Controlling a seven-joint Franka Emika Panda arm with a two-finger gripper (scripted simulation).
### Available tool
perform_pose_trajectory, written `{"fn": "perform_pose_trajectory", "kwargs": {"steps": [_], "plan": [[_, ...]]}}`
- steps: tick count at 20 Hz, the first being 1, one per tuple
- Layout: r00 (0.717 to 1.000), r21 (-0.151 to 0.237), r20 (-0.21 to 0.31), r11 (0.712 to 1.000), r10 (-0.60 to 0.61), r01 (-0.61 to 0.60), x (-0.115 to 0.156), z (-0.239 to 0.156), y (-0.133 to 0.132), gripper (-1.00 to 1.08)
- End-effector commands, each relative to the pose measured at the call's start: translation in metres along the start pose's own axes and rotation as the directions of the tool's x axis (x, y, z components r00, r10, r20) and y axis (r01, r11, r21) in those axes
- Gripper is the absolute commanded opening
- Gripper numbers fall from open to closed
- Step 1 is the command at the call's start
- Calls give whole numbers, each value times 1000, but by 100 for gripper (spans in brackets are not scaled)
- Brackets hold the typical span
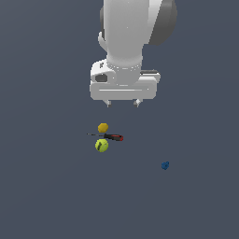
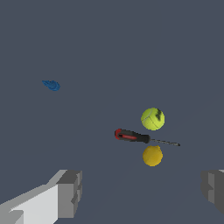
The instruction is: Pick up a designated object from a clutter of objects.
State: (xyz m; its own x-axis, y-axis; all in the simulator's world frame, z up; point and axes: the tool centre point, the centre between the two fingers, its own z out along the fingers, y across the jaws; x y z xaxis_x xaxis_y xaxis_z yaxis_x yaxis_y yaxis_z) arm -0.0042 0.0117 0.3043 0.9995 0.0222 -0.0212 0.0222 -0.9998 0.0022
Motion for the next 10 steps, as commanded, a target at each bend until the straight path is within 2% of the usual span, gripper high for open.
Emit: {"fn": "perform_pose_trajectory", "kwargs": {"steps": [1, 10], "plan": [[1000, 0, 0, 1000, 0, 0, 0, 0, 0, 100], [1000, 25, 6, 1000, -14, 14, 2, 0, -5, 100]]}}
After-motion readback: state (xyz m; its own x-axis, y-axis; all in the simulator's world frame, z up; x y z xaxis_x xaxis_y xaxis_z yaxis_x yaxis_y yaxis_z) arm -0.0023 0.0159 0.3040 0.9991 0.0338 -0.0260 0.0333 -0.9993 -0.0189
